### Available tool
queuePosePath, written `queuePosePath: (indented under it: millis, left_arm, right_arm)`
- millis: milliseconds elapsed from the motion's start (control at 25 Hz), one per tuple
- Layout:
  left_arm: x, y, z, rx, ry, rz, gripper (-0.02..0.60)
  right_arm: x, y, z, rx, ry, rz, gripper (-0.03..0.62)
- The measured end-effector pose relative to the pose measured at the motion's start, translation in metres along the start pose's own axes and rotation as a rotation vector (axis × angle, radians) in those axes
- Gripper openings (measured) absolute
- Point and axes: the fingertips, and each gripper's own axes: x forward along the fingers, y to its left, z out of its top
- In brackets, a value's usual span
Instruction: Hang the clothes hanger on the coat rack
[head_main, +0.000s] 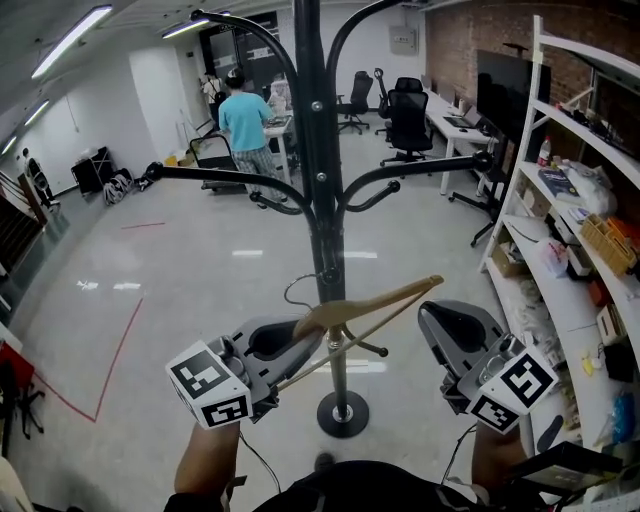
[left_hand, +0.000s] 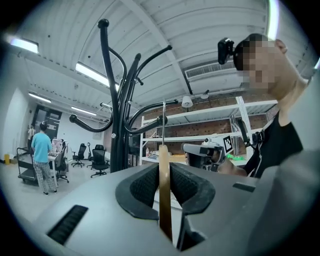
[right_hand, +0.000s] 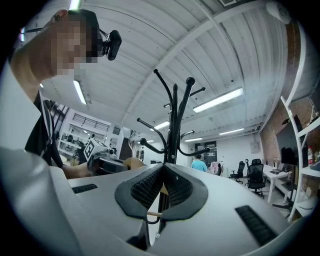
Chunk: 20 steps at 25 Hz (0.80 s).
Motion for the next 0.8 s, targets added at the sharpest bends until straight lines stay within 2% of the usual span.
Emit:
queuePosePath:
  millis: [240, 520, 800]
  left_arm:
    - [0.017, 0.031, 0.003, -0.001, 0.037, -0.050, 0.054]
    - [0.048, 0.044, -0.009, 0.001, 0.070, -0.135, 0.054]
    - [0.059, 0.052, -0.027, -0.011, 0.118, -0.158, 0.054]
  right_arm:
    - [0.019, -0.010, -0.003, -0.009, 0.006, -0.031, 0.008]
    - [0.024, -0.030, -0.015, 0.007, 0.022, -0.081, 0.008]
    - [0.021, -0.037, -0.021, 0.020, 0.023, -0.109, 0.008]
